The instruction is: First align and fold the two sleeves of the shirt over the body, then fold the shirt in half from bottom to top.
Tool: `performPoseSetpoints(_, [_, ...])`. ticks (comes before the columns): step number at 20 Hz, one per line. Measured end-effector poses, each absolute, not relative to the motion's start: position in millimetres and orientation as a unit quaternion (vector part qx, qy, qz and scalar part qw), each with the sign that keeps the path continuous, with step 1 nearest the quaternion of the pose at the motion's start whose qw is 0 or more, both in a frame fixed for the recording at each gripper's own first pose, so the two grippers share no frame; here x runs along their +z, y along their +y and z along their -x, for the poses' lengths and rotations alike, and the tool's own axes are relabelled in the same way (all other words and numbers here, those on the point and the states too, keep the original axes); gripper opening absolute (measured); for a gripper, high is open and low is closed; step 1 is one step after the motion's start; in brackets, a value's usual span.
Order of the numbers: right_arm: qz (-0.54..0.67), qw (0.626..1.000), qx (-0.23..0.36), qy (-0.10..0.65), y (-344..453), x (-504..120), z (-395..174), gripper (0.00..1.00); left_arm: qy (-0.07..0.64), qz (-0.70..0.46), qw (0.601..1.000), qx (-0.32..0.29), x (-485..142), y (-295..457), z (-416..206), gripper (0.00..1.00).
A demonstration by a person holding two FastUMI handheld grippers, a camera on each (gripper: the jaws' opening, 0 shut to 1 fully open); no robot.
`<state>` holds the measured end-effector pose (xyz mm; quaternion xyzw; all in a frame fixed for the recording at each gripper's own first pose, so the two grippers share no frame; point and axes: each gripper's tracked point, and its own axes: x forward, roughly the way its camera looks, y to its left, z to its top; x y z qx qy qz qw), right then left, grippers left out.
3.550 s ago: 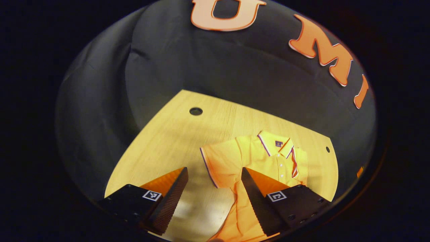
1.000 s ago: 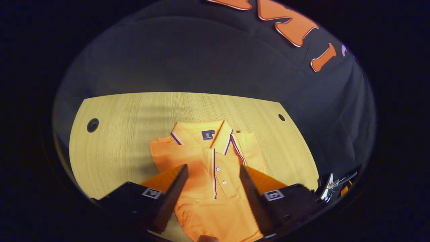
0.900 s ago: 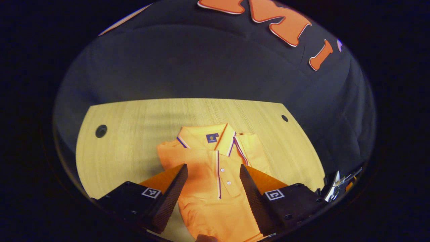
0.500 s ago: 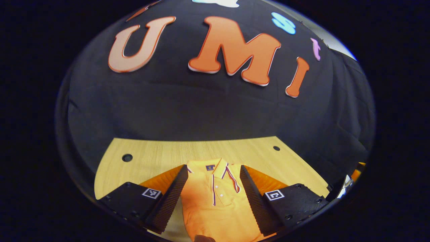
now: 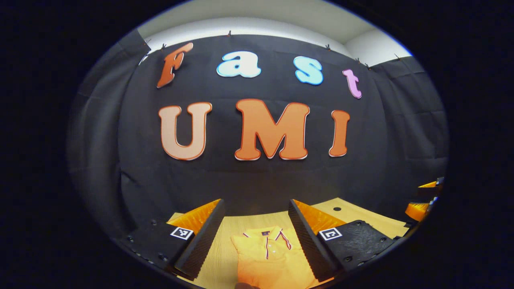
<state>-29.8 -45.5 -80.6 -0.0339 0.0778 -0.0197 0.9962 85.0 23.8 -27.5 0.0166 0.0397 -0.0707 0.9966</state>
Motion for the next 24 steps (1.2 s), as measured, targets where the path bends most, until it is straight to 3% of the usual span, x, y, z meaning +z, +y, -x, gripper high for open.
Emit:
performPoseSetpoints(5, [0.008, 0.998, 0.019, 0.055, -29.5, -79.6, 36.7, 0.94, 0.021, -0.034, 0.999, -0.012, -27.5, 37.8, -23.9, 0.97])
performPoseSetpoints(8, [-0.003, 0.992, 0.067, 0.111, -12.2, -122.2, 50.1, 0.95, 0.044, -0.053, 0.998, 0.009, -50.9, 49.2, 13.1, 0.97])
performPoseSetpoints(16, [-0.005, 0.968, 0.085, 0.238, -5.2, -220.7, 77.6, 0.97, 0.213, -0.003, 0.977, 0.004, -190.1, 58.2, 53.6, 0.98])
performPoseSetpoints(24, [-0.038, 0.916, 0.098, 0.388, 3.3, -324.4, 102.0, 0.98, 0.384, -0.035, 0.922, -0.029, -301.8, 57.6, 85.7, 0.98])
